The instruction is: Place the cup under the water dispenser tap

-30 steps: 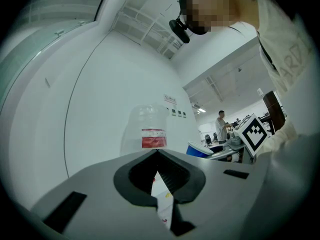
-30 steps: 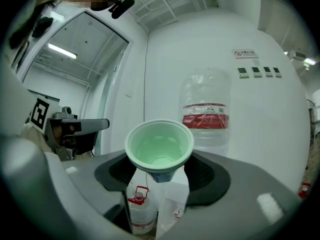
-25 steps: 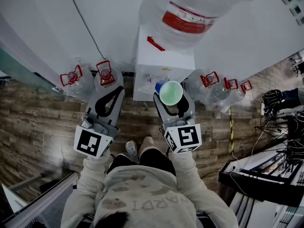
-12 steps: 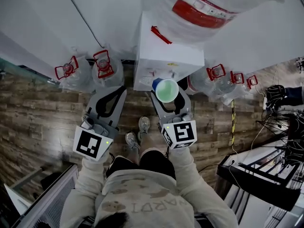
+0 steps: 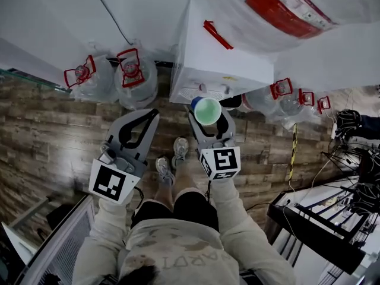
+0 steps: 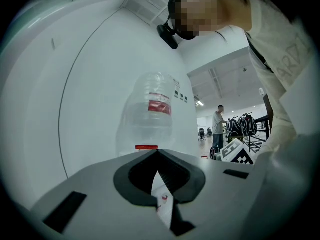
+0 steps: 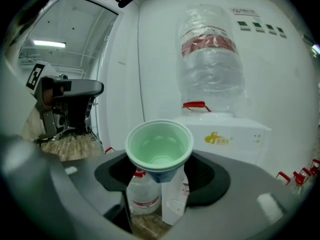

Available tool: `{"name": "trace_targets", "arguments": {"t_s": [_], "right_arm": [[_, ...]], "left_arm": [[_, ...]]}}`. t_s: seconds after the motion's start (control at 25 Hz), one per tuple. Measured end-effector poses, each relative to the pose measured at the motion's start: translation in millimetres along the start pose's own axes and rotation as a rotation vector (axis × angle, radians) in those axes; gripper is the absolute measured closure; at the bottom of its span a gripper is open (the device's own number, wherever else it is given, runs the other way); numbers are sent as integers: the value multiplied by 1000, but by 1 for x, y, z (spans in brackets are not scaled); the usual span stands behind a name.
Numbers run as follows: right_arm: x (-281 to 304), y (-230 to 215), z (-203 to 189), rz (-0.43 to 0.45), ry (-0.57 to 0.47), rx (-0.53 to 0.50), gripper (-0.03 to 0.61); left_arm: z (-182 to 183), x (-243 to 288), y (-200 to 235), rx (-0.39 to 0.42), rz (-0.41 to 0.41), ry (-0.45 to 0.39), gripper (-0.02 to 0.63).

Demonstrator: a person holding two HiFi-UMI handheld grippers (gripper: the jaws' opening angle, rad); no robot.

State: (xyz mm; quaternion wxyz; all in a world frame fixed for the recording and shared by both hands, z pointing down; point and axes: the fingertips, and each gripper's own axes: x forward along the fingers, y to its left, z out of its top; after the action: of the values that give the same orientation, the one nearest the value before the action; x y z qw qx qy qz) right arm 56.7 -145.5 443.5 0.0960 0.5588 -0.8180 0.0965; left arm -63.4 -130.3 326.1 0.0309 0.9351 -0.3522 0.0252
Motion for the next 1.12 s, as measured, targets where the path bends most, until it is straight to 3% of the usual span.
{"name": "trace_targets", "arguments": {"t_s": [0.76,1.12], "right_arm": [[79,-4,-142,40,155,-5,272],[103,-18,-193,46,211,4,272]], "left_arm": [[-93,9,22,-12,-6,80,609],[-117,18,24,12,-6,97,609]]}}
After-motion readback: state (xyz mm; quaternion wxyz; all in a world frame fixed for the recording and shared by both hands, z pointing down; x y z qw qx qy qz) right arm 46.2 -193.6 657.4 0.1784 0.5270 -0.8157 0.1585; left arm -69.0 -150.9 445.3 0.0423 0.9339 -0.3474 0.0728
